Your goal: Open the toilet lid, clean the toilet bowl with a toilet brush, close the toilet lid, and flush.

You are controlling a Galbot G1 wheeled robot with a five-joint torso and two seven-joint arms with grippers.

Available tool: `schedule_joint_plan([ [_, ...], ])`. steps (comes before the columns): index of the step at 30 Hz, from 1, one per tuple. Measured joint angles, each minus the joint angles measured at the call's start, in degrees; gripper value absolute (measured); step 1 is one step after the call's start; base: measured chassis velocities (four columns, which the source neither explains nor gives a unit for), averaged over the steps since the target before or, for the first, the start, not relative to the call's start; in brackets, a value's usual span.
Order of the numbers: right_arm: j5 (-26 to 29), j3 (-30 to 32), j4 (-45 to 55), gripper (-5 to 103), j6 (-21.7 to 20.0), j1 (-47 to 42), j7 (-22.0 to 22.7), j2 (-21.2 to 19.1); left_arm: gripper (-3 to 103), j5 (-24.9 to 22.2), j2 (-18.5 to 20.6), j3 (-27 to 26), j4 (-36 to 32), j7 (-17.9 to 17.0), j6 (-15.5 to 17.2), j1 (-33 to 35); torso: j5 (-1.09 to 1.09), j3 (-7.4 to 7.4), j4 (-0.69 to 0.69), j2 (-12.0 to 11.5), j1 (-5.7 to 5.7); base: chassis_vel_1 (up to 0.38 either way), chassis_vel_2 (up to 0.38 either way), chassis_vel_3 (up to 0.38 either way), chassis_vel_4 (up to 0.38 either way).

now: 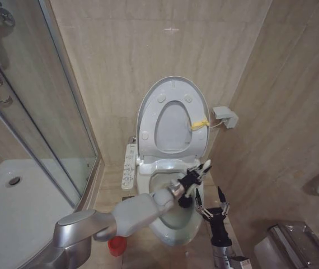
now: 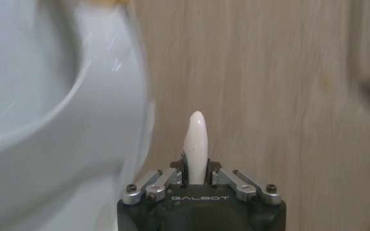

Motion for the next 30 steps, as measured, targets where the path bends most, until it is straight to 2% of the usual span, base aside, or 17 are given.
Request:
schedule_joint_plan([
  [3,0.1,0.0,0.1,100,0.0,-0.2,0.0,0.0,21,0.0,1.4,0.9,0.4,-0.1,0.0,0.6,0.0,0.0,0.03,0.0,0.0,0.0,0.0,0.0,0.0],
  [6,0.4,0.1,0.2,100,0.0,-0.2,0.0,0.0,21,-0.2,0.9,0.2,-0.6,-0.5,0.1,0.1,0.0,0.0,0.04,0.0,0.0,0.022,0.033,0.015,-0.003],
  [8,0.6,0.2,0.2,100,0.0,-0.1,0.0,0.0,21,-0.4,-1.5,-1.9,-2.2,-0.8,0.4,-1.3,-0.04,-0.01,-0.08,0.0,0.0,0.0,0.0,0.0,0.0],
  [13,0.6,0.2,0.2,100,-0.1,-0.1,0.0,0.0,21,-0.6,-3.5,-2.7,-1.7,-0.8,0.6,-2.0,-0.03,-0.01,-0.13,0.0,0.0,-0.018,-0.023,-0.003,-0.01],
  [20,0.5,0.1,0.1,100,-0.1,0.0,-0.2,0.0,21,0.1,0.1,-0.1,3.6,0.9,-0.4,0.9,0.0,0.0,0.04,0.0,0.0,0.008,0.004,-0.003,-0.001],
  [24,0.3,0.1,-0.3,100,-0.1,0.4,-0.2,0.0,21,-0.1,0.0,-1.5,-0.4,0.4,-0.1,0.1,-0.01,0.0,0.0,0.0,0.0,0.013,0.009,0.005,0.001],
  [26,0.2,0.0,-0.6,100,-0.2,0.7,-0.2,0.0,21,-1.0,-0.8,-2.5,-4.8,-0.6,0.8,-1.2,-0.04,-0.02,-0.11,0.0,-0.01,0.0,0.0,0.0,0.0],
  [30,-0.3,-0.1,-0.9,100,-0.1,0.6,-0.2,0.0,21,-0.9,-0.2,-1.8,-4.1,-0.5,0.9,-0.5,-0.03,-0.01,-0.1,0.0,0.0,0.0,0.0,0.0,0.0],
])
